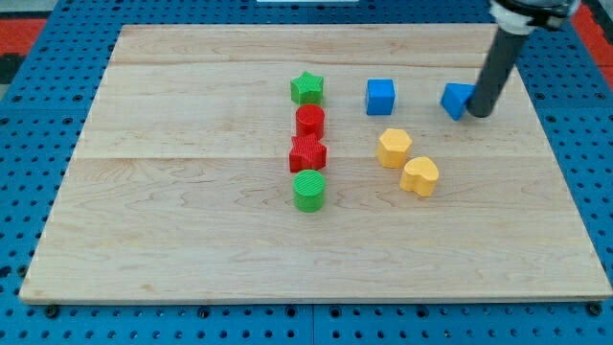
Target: Move the green circle to the left side of the green star
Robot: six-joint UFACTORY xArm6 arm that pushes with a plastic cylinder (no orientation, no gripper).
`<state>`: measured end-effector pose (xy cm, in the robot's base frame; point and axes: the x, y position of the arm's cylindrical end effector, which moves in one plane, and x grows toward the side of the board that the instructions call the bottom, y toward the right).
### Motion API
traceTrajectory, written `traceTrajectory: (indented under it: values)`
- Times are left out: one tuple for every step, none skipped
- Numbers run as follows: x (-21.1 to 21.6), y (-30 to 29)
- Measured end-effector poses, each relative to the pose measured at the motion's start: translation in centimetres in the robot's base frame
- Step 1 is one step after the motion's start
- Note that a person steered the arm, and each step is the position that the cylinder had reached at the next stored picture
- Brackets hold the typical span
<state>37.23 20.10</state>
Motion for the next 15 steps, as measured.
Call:
traceTrajectory:
  values:
    - [3.4, 3.3]
    - [4.8, 0.4]
    - [12.9, -2.0]
    - [15.6, -9.1]
    - [13.1, -14.0]
    - [13.4, -22.9]
    - [13.0, -26.7]
    - [13.7, -28.1]
    - [13.9, -28.0]
    - [13.9, -28.0]
    - [13.9, -28.0]
    - [14.8, -29.8]
    - [13.7, -33.7]
    - [9.3, -29.9]
    - [9.1, -28.9]
